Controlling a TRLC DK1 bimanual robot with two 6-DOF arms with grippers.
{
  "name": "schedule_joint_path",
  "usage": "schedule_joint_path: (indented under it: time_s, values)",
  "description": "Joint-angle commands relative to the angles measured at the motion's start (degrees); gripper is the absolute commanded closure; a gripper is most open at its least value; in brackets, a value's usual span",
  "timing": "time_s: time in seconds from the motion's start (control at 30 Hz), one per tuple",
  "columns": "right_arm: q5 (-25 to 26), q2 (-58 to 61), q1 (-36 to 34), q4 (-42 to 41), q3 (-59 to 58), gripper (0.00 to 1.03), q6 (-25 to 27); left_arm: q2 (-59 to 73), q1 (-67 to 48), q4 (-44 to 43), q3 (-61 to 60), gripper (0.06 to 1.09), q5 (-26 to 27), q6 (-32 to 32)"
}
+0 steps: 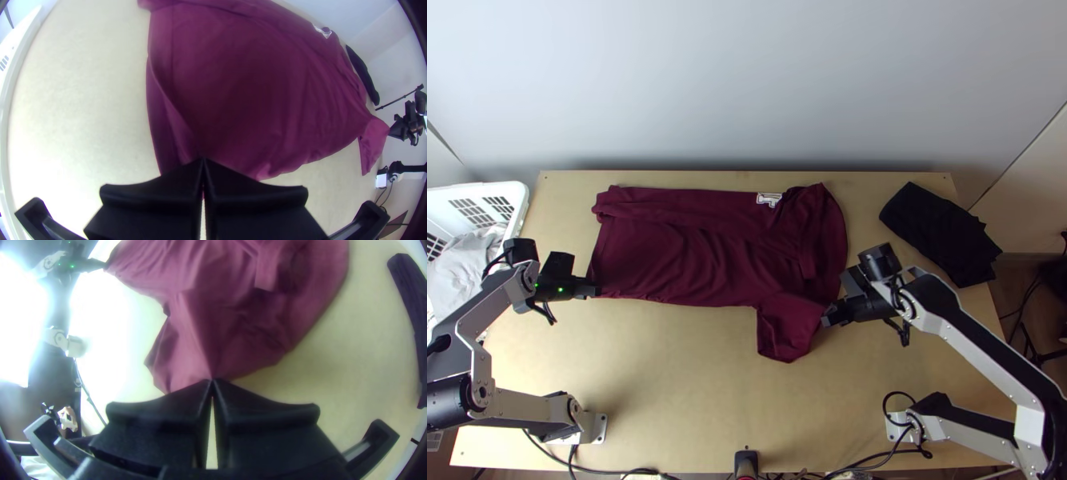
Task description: Fold the t-shirt
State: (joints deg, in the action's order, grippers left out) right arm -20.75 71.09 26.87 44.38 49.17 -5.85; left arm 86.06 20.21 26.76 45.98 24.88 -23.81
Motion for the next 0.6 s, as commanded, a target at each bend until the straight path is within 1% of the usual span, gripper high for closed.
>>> schedule_joint_path:
  time_s: [0.0,0.1,0.2,0.27,0.3,0.33,0.37,0.4,0.43,0.47,0.57]
  values:
    - [0.1,-2.18,-1.47,5.54,2.95,1.0,2.77,-0.63,0.27,0.39,-0.1,1.05,0.08,0.43]
    - [0.1,-2.45,-3.32,6.6,3.3,1.0,4.44,-1.25,0.36,0.75,-0.19,1.05,0.08,0.7]
    - [-0.08,-1.13,-3.32,6.51,3.3,1.0,4.09,-1.16,0.27,0.83,-0.54,1.05,0.08,0.7]
    - [-0.25,-0.07,-1.03,6.16,2.86,1.0,3.21,-1.07,-0.08,0.83,-0.62,1.05,0.08,1.05]
    - [-0.16,0.37,0.81,5.45,2.42,0.96,2.16,-0.98,-0.34,0.83,-0.62,1.05,0.08,1.23]
    - [-0.25,0.37,2.22,5.37,1.99,0.8,1.19,-1.07,-0.61,0.83,-0.62,1.05,0.08,1.58]
    - [-0.25,0.1,3.27,4.93,1.28,0.55,0.31,-1.25,-0.78,0.83,-0.62,1.05,0.08,1.93]
    - [-0.16,-0.51,3.98,4.31,0.49,0.27,-0.39,-1.42,-1.05,0.92,-0.62,1.05,0.08,2.1]
    - [-0.16,-1.04,4.33,3.61,-0.48,0.07,-1.54,-1.51,-1.13,1.1,-0.62,1.05,0.08,2.19]
    - [-0.43,-1.48,4.68,3.08,-1.44,0.03,-1.89,-1.51,-1.31,1.19,-0.71,1.05,0.08,2.19]
    - [-1.13,-1.66,6.7,3.08,-3.99,0.03,-2.94,-1.6,-1.31,1.19,-1.24,1.05,0.08,1.93]
